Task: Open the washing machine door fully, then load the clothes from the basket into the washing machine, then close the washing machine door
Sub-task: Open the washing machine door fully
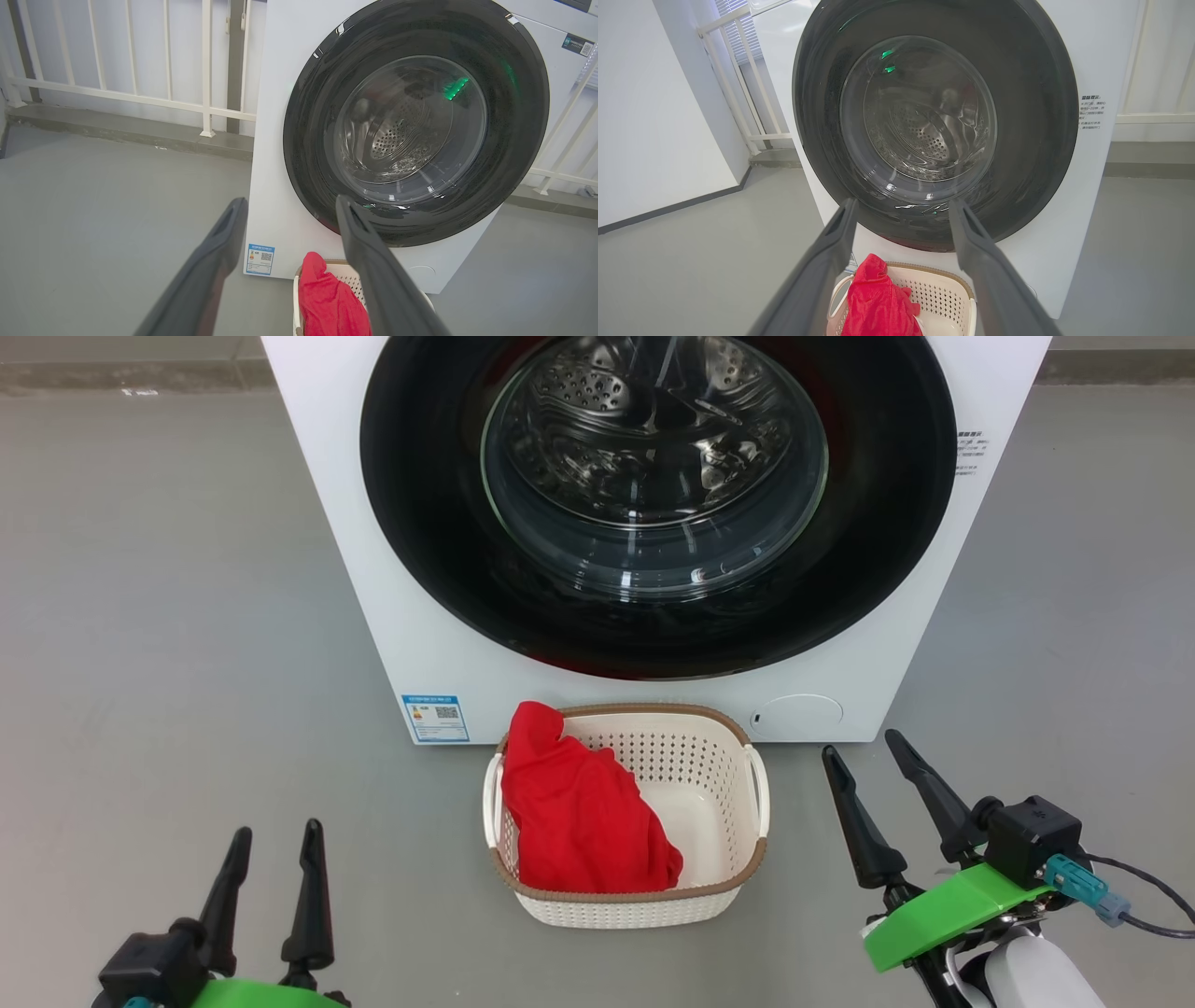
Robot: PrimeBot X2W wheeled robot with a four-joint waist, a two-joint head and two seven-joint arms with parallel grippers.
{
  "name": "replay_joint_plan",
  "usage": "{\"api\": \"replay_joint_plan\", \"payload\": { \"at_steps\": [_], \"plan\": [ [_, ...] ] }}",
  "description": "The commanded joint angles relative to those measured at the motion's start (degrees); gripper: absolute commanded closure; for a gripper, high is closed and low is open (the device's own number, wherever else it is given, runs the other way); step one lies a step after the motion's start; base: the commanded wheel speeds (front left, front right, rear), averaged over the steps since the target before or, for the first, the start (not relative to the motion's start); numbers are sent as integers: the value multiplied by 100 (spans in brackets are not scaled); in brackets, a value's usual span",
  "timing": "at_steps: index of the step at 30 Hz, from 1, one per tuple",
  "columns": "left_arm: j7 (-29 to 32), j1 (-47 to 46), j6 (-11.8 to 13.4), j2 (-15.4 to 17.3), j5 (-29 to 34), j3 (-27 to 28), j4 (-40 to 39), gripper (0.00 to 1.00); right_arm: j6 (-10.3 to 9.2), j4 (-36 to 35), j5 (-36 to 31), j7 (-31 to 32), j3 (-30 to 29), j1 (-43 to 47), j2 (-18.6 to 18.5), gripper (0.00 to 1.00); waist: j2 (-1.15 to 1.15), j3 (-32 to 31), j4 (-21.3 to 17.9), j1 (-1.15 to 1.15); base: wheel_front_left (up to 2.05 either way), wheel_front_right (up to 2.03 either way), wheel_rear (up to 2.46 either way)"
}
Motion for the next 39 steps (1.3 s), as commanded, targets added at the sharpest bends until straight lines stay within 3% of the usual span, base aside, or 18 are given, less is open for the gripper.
{"api": "replay_joint_plan", "payload": {
  "at_steps": [1,11,29,39],
  "plan": [
    [-51,-248,-18,105,64,163,-108,0,9,-130,18,-69,129,-180,-19,0,0,-2,0,0,0,0,0],
    [-51,-254,1,105,163,180,-56,0,9,-127,24,-69,113,-180,-14,0,0,3,-1,0,35,36,-71],
    [-51,-276,6,105,-48,180,-163,0,9,-122,28,-69,42,-219,9,0,0,47,-13,0,111,111,-222],
    [-51,-272,-3,105,-42,163,-145,0,9,-133,31,-69,30,-218,9,0,0,69,-9,0,52,52,-104]
  ]
}}
